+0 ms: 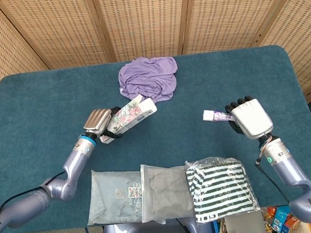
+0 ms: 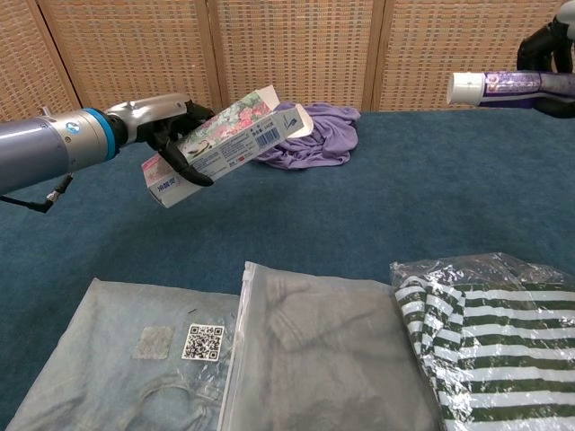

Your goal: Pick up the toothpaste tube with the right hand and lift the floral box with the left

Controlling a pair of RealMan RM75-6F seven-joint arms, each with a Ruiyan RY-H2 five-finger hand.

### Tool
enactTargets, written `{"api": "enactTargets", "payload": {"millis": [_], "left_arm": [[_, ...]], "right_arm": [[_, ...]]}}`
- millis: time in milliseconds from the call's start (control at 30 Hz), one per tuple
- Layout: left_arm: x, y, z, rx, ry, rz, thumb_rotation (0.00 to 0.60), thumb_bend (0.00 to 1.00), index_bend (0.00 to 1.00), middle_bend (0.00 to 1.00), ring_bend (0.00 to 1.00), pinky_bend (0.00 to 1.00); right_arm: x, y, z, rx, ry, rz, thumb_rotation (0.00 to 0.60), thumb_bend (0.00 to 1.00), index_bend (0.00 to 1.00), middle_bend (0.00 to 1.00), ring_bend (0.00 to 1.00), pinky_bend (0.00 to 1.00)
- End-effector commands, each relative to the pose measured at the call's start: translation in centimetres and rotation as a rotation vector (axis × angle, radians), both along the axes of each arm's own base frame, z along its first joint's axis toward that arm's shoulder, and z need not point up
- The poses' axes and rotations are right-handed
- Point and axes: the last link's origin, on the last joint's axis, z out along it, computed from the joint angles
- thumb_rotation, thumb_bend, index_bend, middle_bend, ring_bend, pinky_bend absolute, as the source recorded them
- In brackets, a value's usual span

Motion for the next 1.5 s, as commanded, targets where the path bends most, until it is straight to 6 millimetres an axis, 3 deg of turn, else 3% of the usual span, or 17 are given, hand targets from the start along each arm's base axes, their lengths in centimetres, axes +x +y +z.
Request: {"api": "enactTargets", "payload": {"millis": [33,233,600,967,1333,1500], "left_arm": [[0.3,-2.0,1.8,-0.073,-0.186,-0.123,0.600,0.26,0.60,0.53,0.50,0.55],[0.8,-2.5,0.8,-0.113,-0.246,-0.277,0.600,0.26,0.60,0.53,0.50,0.54],[2.7,-1.0,-1.3,-0.114,-0.193,-0.445,0.600,0.26,0.60,0.53,0.50,0.53],[4.8,-0.3,-2.2,-0.032,-0.296,-0.477,0.600,0.26,0.60,0.53,0.50,0.52],[6.3,-1.0,-4.0,-0.023,-0.489,-0.422,0.600,0.27,0.60,0.53,0.49,0.51],[7.4,-1.7,-5.8,-0.050,-0.555,-0.378,0.600,0.27,0.60,0.53,0.49,0.51]], "right_arm": [[0.9,0.2,1.1,-0.028,0.029,0.039,0.600,0.64,0.62,0.63,0.51,0.45],[2.4,0.1,3.1,-0.069,0.096,0.088,0.600,0.65,0.62,0.63,0.51,0.45],[6.3,0.0,6.8,-0.126,0.226,0.200,0.600,0.66,0.62,0.63,0.51,0.45],[10.3,0.9,6.7,-0.091,0.382,0.295,0.600,0.66,0.62,0.63,0.51,0.45],[11.9,1.1,6.9,-0.112,0.450,0.313,0.600,0.67,0.62,0.63,0.51,0.45],[13.1,1.5,7.6,-0.135,0.481,0.335,0.600,0.66,0.62,0.63,0.51,0.45]]}}
